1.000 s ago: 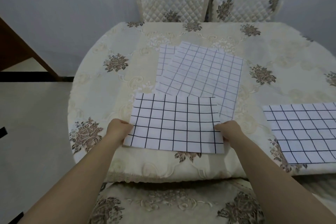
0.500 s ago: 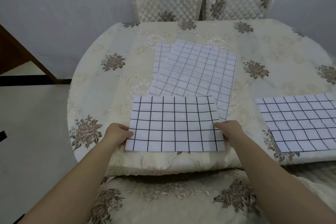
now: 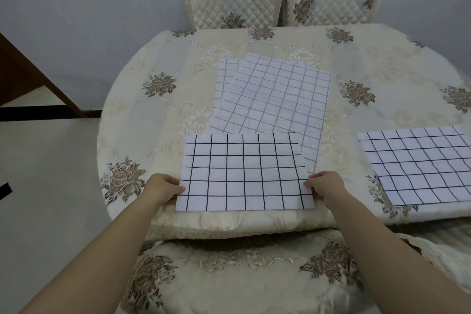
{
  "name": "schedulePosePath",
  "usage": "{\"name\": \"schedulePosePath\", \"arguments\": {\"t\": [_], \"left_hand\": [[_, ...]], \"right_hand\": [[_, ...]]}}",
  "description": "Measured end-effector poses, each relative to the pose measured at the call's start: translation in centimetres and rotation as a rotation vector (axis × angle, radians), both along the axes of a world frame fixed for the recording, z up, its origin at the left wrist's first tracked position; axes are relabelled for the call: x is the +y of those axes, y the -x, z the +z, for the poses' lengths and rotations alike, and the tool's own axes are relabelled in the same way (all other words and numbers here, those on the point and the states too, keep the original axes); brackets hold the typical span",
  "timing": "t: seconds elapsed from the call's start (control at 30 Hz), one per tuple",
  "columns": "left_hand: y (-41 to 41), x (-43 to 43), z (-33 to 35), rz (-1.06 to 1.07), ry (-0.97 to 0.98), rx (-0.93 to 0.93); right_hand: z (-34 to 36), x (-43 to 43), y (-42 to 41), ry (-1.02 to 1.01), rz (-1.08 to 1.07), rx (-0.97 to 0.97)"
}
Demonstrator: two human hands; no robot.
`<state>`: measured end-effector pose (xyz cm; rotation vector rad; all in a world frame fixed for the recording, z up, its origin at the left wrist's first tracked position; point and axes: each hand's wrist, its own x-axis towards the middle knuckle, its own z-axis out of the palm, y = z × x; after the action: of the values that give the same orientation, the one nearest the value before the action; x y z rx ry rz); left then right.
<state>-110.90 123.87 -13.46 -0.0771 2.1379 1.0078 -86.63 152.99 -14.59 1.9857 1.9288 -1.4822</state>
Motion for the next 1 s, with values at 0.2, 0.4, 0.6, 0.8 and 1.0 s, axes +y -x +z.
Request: {"name": "schedulePosePath", "arguments": {"t": [0.2, 0.4, 0.6, 0.8, 1.0], "left_hand": [[-0.3, -0.4, -0.3, -0.024, -0.008, 0.009], [-0.5, -0.3, -0.5, -0.036, 0.001, 0.02], [-0.4, -0.4, -0.7, -0.043, 0.037, -0.017], [0.2, 0.3, 0.5, -0.246, 0.313, 0.341], [-1.0, 4.3, 0.0, -0.389, 0.205, 0.708]], "right_hand": [[-0.2, -0.2, -0.3, 0.005, -0.011, -0.009], [-0.4, -0.4, -0.3, -0.013, -0.011, -0.008], [-1.1, 0.1, -0.4, -0.006, 0.013, -0.058], [0.5, 0.2, -0.2, -0.173, 0.139, -0.167], [1.1, -2.1, 3.9, -0.551, 0.357, -0.124]]}}
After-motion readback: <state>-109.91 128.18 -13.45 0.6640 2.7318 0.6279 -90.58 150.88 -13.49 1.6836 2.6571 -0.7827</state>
